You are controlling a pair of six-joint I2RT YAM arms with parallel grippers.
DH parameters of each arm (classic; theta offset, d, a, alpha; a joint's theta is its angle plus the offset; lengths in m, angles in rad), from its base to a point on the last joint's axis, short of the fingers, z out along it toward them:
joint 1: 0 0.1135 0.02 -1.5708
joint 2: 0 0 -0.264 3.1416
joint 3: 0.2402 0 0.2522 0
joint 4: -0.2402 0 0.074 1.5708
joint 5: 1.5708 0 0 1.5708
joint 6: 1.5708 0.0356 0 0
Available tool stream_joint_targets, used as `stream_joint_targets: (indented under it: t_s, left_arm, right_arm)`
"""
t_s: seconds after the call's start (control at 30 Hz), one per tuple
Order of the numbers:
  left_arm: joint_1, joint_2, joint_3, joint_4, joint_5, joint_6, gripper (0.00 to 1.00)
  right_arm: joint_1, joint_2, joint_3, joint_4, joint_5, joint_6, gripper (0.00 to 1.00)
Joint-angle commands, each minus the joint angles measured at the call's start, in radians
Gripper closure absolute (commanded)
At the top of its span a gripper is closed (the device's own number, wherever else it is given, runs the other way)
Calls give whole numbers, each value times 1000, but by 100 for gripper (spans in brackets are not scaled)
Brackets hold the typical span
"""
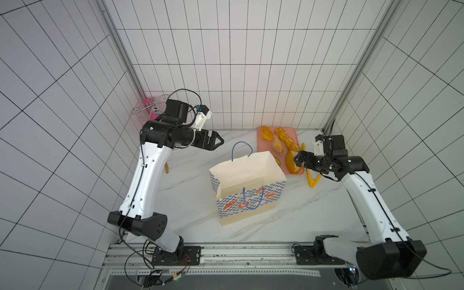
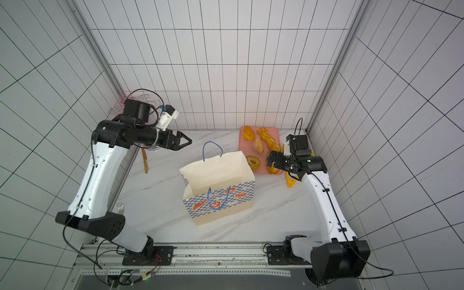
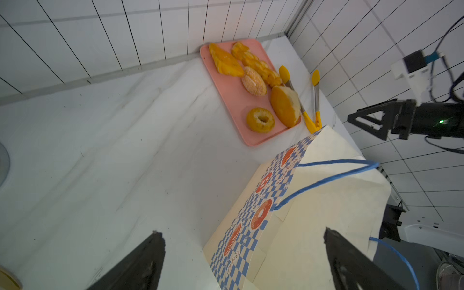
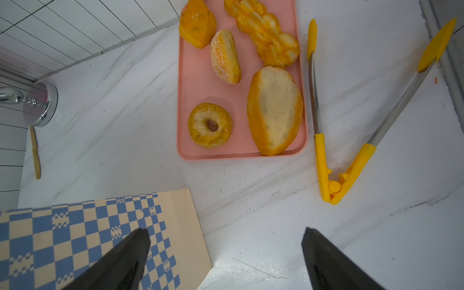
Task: Pack bread into a paper bag
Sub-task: Pick up the paper bag from the center of the board.
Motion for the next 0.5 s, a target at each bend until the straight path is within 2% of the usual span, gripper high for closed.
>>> stream_joint_targets:
  t_s: [0.0, 0.13, 0.47]
  left_arm:
    - [-102, 57, -50, -59, -196, 11, 1]
    - [-181, 88, -82, -63, -253, 42, 1]
    - [-184, 72, -115, -42, -262, 54, 1]
  right_arm:
    - [8, -23, -12, -31, -22, -25, 1]
    - [8, -21, -25, -34, -15, -37, 1]
    - [8, -16, -49, -21, 17, -20, 1]
